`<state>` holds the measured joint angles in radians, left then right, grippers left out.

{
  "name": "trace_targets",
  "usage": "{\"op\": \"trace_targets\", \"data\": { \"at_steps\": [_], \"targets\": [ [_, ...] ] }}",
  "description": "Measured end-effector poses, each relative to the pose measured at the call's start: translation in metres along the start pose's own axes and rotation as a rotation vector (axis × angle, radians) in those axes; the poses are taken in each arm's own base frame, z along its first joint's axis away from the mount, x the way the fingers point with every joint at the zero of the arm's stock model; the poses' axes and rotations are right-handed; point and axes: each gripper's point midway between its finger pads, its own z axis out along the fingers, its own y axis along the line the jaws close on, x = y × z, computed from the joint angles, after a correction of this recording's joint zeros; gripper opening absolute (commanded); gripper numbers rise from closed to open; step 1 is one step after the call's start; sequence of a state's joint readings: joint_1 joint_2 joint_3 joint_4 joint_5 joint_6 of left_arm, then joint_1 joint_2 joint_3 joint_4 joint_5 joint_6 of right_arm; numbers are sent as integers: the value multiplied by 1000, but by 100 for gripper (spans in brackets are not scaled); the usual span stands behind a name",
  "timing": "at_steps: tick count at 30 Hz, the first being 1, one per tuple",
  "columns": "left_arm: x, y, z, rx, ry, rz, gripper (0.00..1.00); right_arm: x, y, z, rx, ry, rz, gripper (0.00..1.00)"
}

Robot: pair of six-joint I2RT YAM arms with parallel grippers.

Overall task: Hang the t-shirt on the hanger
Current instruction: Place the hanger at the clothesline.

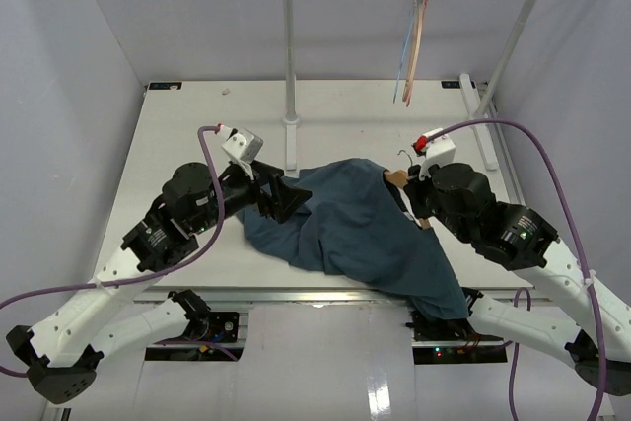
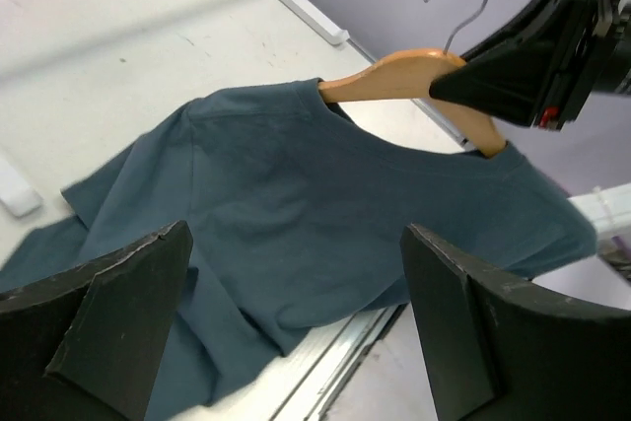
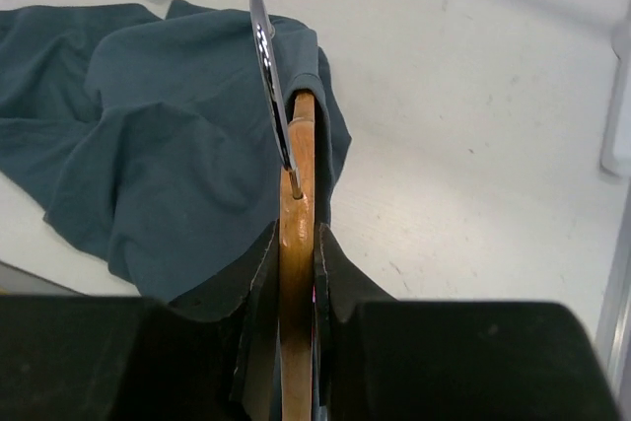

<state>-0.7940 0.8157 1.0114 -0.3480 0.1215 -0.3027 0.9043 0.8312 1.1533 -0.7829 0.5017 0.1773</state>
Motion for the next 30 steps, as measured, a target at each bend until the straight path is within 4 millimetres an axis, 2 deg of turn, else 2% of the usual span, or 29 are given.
{"op": "trace_targets", "data": {
  "at_steps": [4,8,12,16,21,28,30],
  "targets": [
    [14,2,15,-6,18,-109,98,16,-24,-1,144,39,32,8],
    [37,6,24,-2,43,-169,98,20,-48,2,305,68,40,8],
    [58,11,31,-11,69,-200,98,13,-74,11,478,112,30,8],
    [69,15,36,-13,72,-216,98,-2,-96,23,627,142,16,8],
    [77,18,42,-2,47,-206,98,-44,-123,26,743,90,-19,8],
    [115,30,65,-4,111,-203,98,-142,-153,7,813,-147,-11,8],
    [129,32,69,-4,148,-197,98,-161,-158,1,818,-201,-5,8]
  ]
}}
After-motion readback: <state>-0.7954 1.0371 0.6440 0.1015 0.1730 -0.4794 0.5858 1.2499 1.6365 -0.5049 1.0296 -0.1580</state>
